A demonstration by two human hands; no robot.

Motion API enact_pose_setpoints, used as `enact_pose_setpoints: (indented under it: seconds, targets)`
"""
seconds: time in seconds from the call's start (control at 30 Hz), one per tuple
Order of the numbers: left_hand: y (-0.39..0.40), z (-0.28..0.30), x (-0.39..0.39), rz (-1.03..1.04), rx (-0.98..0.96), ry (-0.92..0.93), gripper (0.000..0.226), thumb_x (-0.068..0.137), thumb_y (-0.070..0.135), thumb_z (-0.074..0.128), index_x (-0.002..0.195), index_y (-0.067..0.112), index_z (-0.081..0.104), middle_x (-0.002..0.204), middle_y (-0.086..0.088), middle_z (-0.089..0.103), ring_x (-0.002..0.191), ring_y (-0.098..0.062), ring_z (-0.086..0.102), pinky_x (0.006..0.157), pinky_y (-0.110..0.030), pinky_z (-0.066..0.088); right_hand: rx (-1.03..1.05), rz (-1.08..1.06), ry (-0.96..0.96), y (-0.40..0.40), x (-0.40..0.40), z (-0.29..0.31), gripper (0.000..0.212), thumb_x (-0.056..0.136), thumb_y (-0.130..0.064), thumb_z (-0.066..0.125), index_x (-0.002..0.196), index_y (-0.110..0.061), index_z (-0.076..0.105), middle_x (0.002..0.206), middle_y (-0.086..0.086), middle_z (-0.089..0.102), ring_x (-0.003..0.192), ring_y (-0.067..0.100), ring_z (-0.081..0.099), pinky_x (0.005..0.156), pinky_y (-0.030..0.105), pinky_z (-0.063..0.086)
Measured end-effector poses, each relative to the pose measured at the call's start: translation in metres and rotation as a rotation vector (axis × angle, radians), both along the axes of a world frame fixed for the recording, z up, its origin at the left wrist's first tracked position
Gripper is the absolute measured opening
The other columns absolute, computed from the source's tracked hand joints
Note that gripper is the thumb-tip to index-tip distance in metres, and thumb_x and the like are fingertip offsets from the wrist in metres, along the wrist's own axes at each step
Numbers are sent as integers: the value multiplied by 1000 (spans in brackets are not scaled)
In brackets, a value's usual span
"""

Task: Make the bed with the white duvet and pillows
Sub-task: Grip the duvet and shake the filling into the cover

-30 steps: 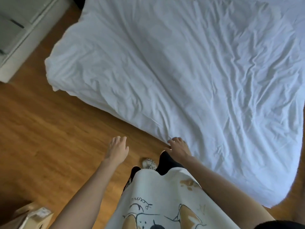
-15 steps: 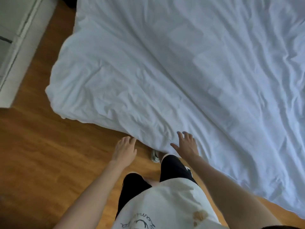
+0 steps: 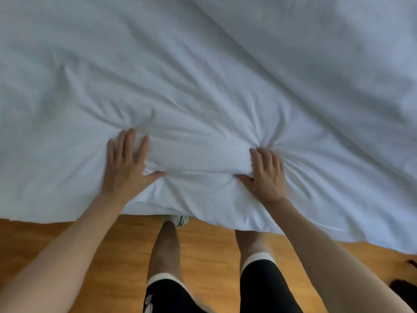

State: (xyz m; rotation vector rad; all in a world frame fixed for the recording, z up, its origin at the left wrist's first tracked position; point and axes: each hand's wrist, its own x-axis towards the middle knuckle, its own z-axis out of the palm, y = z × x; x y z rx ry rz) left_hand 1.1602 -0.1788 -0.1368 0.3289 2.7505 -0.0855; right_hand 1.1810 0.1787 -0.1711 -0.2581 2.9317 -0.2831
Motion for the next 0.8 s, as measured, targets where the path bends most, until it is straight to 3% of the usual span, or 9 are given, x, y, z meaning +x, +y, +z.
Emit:
enact_pose_setpoints:
  seconds: [0.07,0.17,0.27,0.4,0.53,0.63,0.73,0.8]
  targets:
    - [-11,-28,-13,-72,47,101,81,82,72,45,126,5,53,123,-24,53,108,-41,49,90,-53,37,5,-29,156,0,-9,-15,54,90,-58,45,112,-9,54,103,17,62,90,36,57,78,43,40]
    - [-15,-52,-24,-91,123,310,62,87,66,50,95,5,59,87,-17,58,76,-34,51,65,-43,37,63,-26,264,-1,-20,-29,42,94,-46,45,90,-7,60,79,14,60,67,34,58,60,37,43]
    - [-14,-51,-32,-132,163,343,48,93,53,52,80,7,53,71,-14,52,64,-32,50,55,-40,36,94,-30,246,-6,-29,-25,50,102,-41,34,78,-5,59,67,13,57,58,32,56,50,33,41]
    - [-15,-28,-47,-131,315,270,38,93,37,51,73,5,56,62,-13,55,52,-33,54,44,-34,38,34,-142,115,-20,-38,3,49,99,-41,38,63,-8,47,54,12,53,45,32,52,46,27,31]
    - [-46,9,-24,-215,415,215,44,92,38,49,69,2,57,57,-12,53,48,-30,54,41,-33,40,-65,-167,64,-50,7,38,59,103,-47,22,62,-11,45,51,6,49,43,27,49,46,24,25]
    - [-93,26,3,-319,346,157,59,99,50,35,73,3,58,61,-11,51,53,-30,53,44,-38,44,-125,-137,16,-83,55,48,59,104,-44,22,71,-8,56,62,4,54,53,25,54,48,27,34]
    - [-106,35,16,-284,151,-75,82,95,66,10,91,4,63,83,-13,58,72,-33,55,64,-46,45,-100,-168,-128,-103,72,41,45,98,-47,36,93,-10,62,88,5,58,75,29,57,65,37,44]
    - [-98,40,9,-243,126,-126,83,94,67,10,109,5,62,105,-15,59,90,-37,55,80,-48,43,-148,-226,-177,-108,63,41,49,95,-54,38,111,-13,59,106,6,55,93,29,55,82,38,42]
